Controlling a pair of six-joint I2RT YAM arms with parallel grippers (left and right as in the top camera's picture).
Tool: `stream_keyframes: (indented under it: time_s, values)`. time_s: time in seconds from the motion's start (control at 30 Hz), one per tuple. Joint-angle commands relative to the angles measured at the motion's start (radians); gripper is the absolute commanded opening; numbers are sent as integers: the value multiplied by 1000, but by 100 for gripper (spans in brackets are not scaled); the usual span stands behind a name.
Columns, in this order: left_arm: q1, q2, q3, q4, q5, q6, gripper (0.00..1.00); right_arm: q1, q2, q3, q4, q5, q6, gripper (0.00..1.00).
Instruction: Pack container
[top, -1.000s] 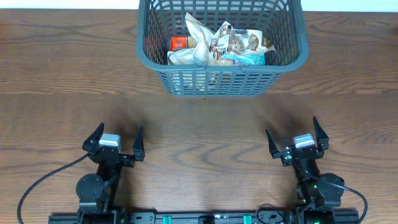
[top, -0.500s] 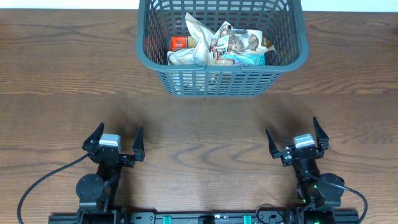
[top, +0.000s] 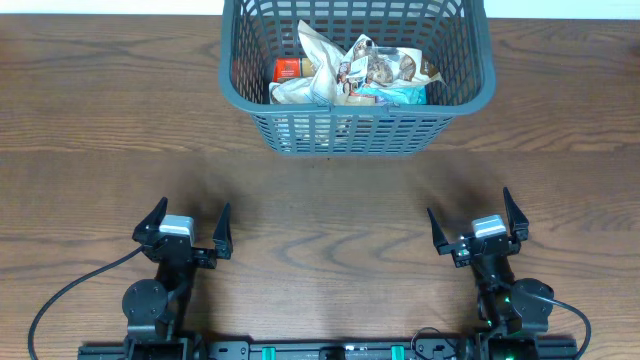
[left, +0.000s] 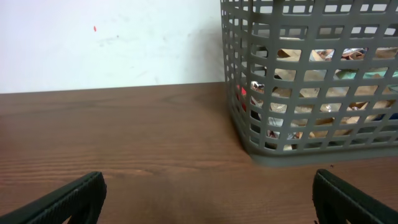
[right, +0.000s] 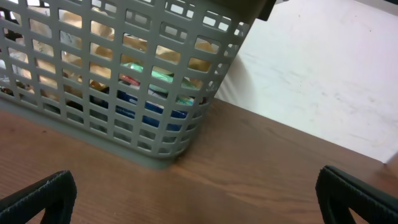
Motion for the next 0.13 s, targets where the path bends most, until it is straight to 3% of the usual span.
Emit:
stream_keyframes:
  time_s: [0.0,0.1]
  values:
    - [5,-6,-21,-28,3,17,99,-12,-10,-4,-1,-8,-4,99]
    - [5,-6,-21,-28,3,18,99,-12,-10,-5,-1,-7,-4,99]
